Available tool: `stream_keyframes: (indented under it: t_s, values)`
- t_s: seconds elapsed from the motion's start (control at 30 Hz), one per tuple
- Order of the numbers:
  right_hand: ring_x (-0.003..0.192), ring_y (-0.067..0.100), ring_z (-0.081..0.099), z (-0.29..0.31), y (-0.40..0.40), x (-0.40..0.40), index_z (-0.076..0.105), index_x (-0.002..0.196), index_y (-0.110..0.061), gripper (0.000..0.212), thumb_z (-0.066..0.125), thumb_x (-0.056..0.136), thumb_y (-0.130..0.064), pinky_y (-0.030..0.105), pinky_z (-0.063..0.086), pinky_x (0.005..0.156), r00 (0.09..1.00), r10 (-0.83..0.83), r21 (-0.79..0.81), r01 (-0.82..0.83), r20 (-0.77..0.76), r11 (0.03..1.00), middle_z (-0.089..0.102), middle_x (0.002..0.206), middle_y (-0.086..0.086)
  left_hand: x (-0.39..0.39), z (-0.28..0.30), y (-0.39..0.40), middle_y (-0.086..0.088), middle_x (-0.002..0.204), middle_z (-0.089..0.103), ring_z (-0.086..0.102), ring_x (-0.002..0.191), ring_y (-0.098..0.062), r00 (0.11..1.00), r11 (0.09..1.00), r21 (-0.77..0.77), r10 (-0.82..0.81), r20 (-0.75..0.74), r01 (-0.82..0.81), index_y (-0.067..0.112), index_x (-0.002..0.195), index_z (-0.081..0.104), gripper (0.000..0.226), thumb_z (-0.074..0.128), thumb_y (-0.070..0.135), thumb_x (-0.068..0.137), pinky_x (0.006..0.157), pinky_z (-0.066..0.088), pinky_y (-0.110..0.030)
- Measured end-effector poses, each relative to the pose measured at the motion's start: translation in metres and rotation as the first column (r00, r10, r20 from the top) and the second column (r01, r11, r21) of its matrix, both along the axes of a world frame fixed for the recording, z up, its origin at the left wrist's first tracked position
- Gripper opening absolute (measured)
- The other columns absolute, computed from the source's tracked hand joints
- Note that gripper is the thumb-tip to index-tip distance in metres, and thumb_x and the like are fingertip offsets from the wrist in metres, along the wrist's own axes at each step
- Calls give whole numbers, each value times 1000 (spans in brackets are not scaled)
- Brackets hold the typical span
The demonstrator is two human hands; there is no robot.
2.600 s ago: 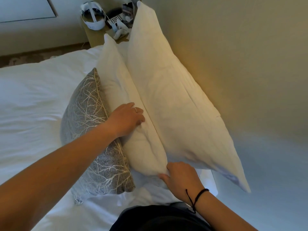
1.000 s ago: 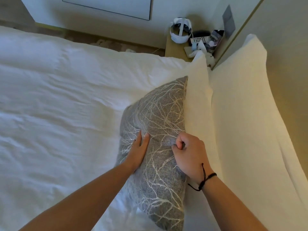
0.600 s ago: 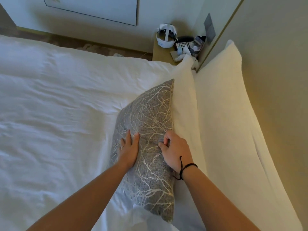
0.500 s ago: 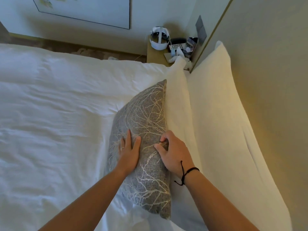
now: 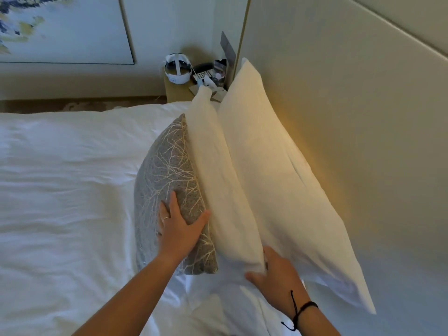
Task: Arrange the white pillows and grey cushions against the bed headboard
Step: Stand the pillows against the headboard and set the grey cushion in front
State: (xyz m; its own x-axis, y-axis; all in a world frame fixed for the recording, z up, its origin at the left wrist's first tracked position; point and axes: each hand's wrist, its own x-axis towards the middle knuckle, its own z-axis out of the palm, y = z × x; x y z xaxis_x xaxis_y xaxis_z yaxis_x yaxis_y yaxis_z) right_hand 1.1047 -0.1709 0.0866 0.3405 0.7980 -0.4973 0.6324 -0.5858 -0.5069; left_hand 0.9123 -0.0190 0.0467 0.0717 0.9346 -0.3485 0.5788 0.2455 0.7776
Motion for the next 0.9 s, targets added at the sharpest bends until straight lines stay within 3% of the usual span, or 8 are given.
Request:
stream_keyframes:
  t_s: [0.07,0.13,0.27,0.4,0.53,0.77,0.9]
  values:
    - [70,9,53,0,-11,0,55,87,-26,15,60,88,-40,27,44,64,996,44,-14,-44,79,999,59,79,-9,3,4,-12,0,163,-12,3,150,-31,997,998,37,-38,-60,40,57,143,-15,121,65,85,56,113,21,-66]
    - [60,12,46,0,-20,1,45,68,-25,32,50,96,-41,30,39,57,983,80,-17,-78,164,997,51,66,-6,5,5,-25,1,163,-13,1,149,-30,992,995,76,-47,-114,56,58,142,-16,126,72,77,54,109,25,-68]
    - [63,16,47,0,-34,3,39,65,-26,41,34,100,-46,31,33,54,964,146,-3,-149,221,989,49,64,-7,14,6,-41,0,162,-14,-2,148,-32,983,996,80,-12,-185,28,58,141,-18,118,72,50,65,106,27,-69]
    - [55,10,38,-2,-46,8,36,64,-25,42,33,101,-45,25,24,47,952,221,-15,-223,210,975,44,63,-6,22,15,-31,-8,162,-16,-6,147,-39,982,1000,30,3,-189,2,54,146,-11,101,60,22,82,111,20,-68]
    - [53,8,35,-9,-61,8,34,63,-25,42,35,101,-43,21,20,46,958,225,34,-235,176,971,42,62,-6,23,26,-15,-14,161,-19,-4,146,-47,963,998,-11,-60,-261,59,51,150,-5,103,52,-2,82,111,21,-63]
    - [60,14,42,-10,-78,15,34,65,-26,40,33,102,-42,30,31,54,971,211,64,-219,114,974,44,64,-7,12,45,-27,-16,162,-9,37,132,-51,968,990,29,-128,-214,137,45,153,-1,101,63,14,81,101,44,-59]
    - [55,6,38,-3,-86,20,34,64,-27,41,33,102,-42,22,25,49,963,248,71,-257,109,964,43,63,-8,15,42,-59,-15,162,-14,8,147,-42,952,985,50,-148,-266,167,43,152,-9,118,77,26,73,112,28,-59]
